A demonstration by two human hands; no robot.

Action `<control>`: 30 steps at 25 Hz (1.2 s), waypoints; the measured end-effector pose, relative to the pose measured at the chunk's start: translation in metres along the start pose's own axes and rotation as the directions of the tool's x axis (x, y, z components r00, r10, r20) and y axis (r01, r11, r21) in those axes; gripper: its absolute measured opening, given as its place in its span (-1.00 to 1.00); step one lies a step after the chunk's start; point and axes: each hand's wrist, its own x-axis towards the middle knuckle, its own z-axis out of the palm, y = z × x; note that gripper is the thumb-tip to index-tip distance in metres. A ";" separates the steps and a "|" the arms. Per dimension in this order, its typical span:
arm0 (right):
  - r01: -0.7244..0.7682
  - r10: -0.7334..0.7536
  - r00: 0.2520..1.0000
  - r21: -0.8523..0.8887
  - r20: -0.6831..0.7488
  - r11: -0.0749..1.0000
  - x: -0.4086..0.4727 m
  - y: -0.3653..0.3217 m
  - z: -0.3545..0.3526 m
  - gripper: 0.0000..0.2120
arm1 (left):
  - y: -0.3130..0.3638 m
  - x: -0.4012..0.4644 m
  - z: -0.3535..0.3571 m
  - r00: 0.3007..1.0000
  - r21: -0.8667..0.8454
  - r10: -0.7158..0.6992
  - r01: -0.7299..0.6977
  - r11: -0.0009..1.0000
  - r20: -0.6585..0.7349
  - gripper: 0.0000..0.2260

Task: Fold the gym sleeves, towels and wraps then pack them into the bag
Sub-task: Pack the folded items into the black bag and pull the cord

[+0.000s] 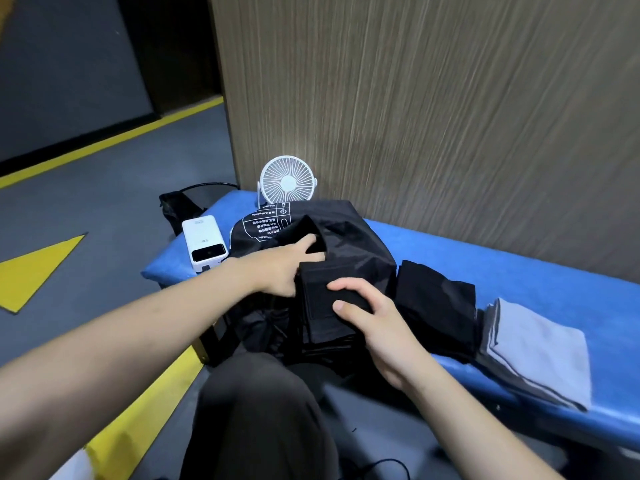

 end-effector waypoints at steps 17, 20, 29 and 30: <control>0.083 -0.123 0.962 -0.168 -0.243 0.982 0.111 0.000 -0.035 -0.77 | -0.077 0.031 -0.055 0.992 0.398 -0.065 0.017 0.917 0.108 -0.38; 0.019 -0.065 0.947 -0.147 -0.315 0.989 0.124 -0.002 -0.037 -0.78 | -0.081 0.027 -0.049 0.989 0.404 -0.051 -0.011 0.915 0.142 -0.32; -0.075 0.042 0.977 -0.148 -0.210 0.986 0.156 0.004 -0.017 -0.80 | -0.078 0.029 -0.062 0.999 0.081 -0.006 0.010 0.997 -0.053 -0.46; -0.080 0.039 0.973 -0.176 -0.226 0.981 0.159 0.004 -0.019 -0.79 | -0.079 0.028 -0.062 0.999 0.134 -0.021 0.026 0.991 -0.042 -0.41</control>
